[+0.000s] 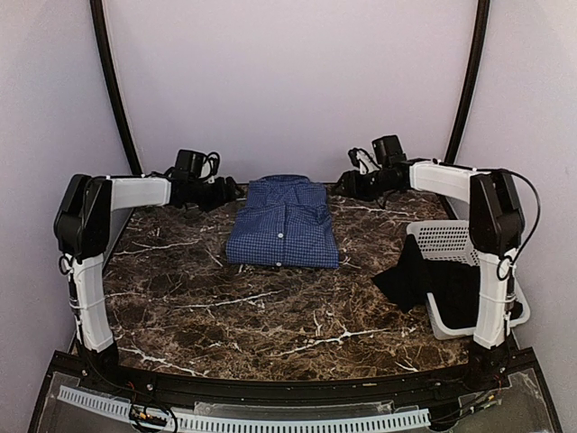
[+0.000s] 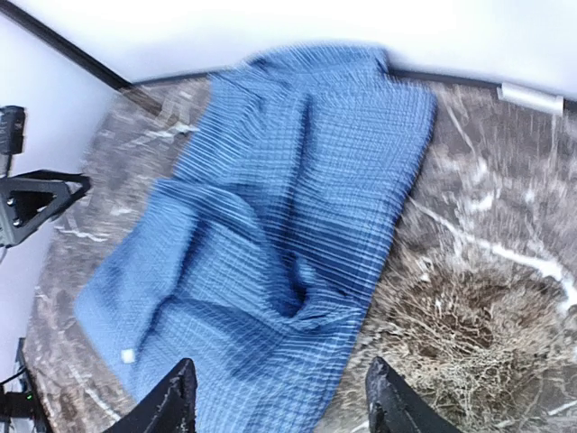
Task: Fold and stack the mixed laundry pile
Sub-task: Fold the rectangle-folded shirt at the center of the board.
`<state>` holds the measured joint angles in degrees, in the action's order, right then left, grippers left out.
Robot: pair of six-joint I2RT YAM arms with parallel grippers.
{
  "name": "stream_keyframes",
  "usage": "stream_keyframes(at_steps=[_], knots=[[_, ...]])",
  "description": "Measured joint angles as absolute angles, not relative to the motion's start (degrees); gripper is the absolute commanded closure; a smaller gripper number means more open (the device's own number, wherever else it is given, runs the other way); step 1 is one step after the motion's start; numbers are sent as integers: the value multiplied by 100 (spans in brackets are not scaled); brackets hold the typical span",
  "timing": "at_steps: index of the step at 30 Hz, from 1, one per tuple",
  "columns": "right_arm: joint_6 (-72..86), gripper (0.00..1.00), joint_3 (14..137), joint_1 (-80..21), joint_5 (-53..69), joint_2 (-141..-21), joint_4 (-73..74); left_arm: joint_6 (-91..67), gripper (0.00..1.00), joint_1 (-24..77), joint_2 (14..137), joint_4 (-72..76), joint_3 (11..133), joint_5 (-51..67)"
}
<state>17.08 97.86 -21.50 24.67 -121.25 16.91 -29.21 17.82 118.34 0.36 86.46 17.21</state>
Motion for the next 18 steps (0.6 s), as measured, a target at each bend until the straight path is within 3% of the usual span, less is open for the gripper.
stream_keyframes(at_steps=[9, 14, 18], knots=[[1990, 40, 8521, -2383, 3387, -10388, 1194, -2827, 12, 1769, 9666, 338, 6980, 2161], [2263, 40, 7944, -3083, 3837, -10508, 939, -2985, 13, 2021, 9011, 733, 5559, 2812], [2596, 40, 7780, -3492, 4189, -10875, 617, -3118, 13, 2460, 9076, 904, 5118, 3369]])
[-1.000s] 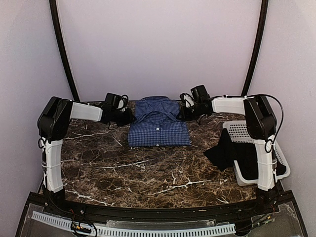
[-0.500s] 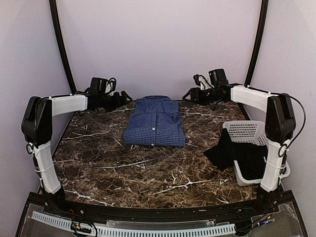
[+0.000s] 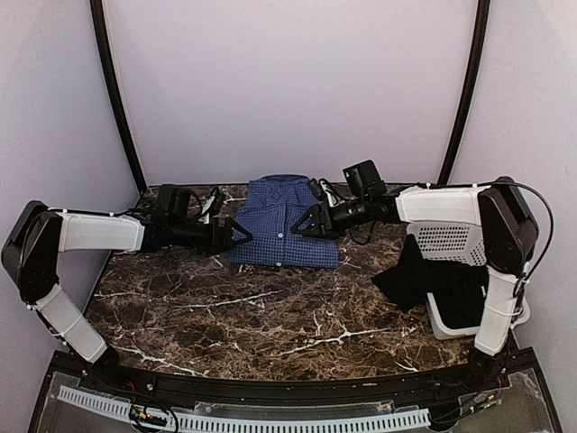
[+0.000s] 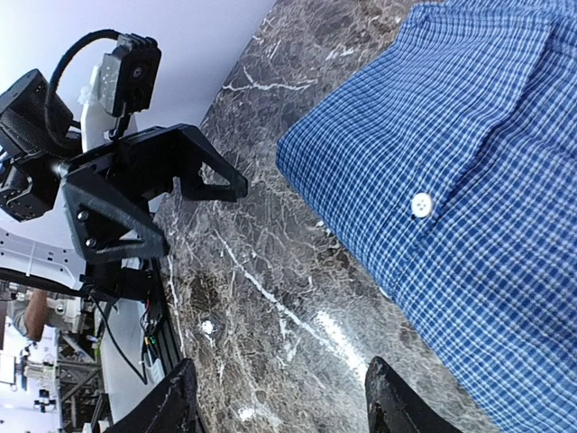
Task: Fold and stack the mixed laundry pile
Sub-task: Fold the rectangle-folded shirt at the center of the board, then smooth out the 2/3-rectangle-folded shirt at the center of the board.
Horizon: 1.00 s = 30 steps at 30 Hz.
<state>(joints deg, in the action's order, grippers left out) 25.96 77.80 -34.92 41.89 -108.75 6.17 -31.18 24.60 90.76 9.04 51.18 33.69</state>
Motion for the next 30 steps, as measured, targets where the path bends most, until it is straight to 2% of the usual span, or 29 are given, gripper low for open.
stream_keyframes(at_steps=[5, 12, 17, 23, 30], knots=[[2928, 42, 7841, -3566, 4558, -11382, 126, -3269, 14, 2611, 9502, 1378, 5205, 3933], [3079, 43, 8412, -3435, 4827, -12383, -126, -3457, 16, 2508, 11076, 1872, 5933, 4331], [3030, 44, 8624, -3122, 4821, -12901, -97, -3669, 16, 2355, 11675, 2215, 6167, 4436], [2818, 45, 8621, -2967, 4803, -13091, -49, -3870, 22, 2329, 11740, 2663, 5920, 4447], [2587, 45, 8068, -3166, 4635, -12685, 40, -4394, 24, 2617, 11336, 3865, 4696, 4285]])
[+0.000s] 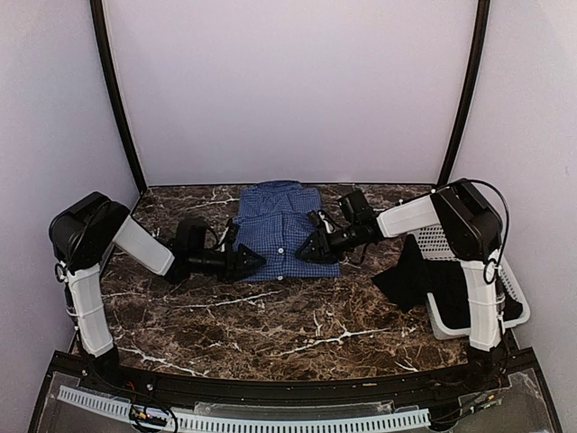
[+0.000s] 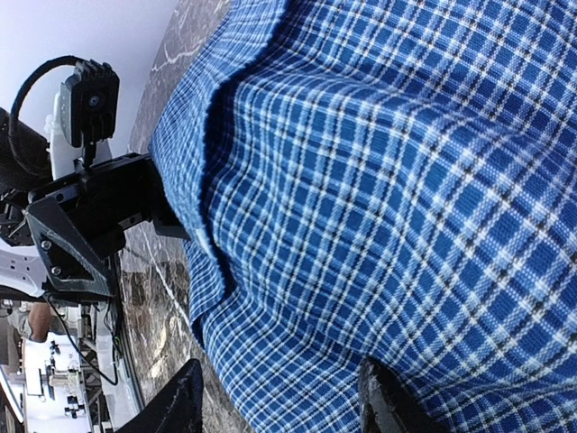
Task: Fold and stack the mixed laundry pile
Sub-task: Smooth out the 2/3-rectangle-folded shirt at the center of the board.
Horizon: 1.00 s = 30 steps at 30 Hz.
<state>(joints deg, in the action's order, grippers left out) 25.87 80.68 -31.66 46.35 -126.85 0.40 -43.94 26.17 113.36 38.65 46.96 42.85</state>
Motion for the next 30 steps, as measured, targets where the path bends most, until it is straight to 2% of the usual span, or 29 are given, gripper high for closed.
stream_keyframes(at_steps=[8, 12, 15, 18, 21, 26, 30], knots=[[2668, 45, 6383, -3920, 4519, -11574, -233, -5360, 23, 3564, 10444, 5317, 2816, 3988], [2794, 43, 5662, -4171, 4427, -10783, 102, -5439, 14, 3887, 9561, 4711, 2314, 3809], [2720, 43, 5695, -4160, 4180, -10328, 519, -5030, 2, 3957, 8401, 3256, 2440, 3424], [2635, 43, 5920, -4147, 4040, -10003, 762, -4523, 1, 3959, 7341, 2067, 2956, 2993], [2622, 43, 6134, -4141, 4066, -9907, 753, -4169, 1, 3955, 6755, 1594, 3454, 2731], [2910, 42, 6145, -4202, 4303, -9902, 508, -4038, 1, 3955, 6735, 1468, 3562, 2720], [3253, 43, 6071, -4407, 4580, -9961, -36, -3983, 1, 3977, 7378, 1450, 3579, 3015]])
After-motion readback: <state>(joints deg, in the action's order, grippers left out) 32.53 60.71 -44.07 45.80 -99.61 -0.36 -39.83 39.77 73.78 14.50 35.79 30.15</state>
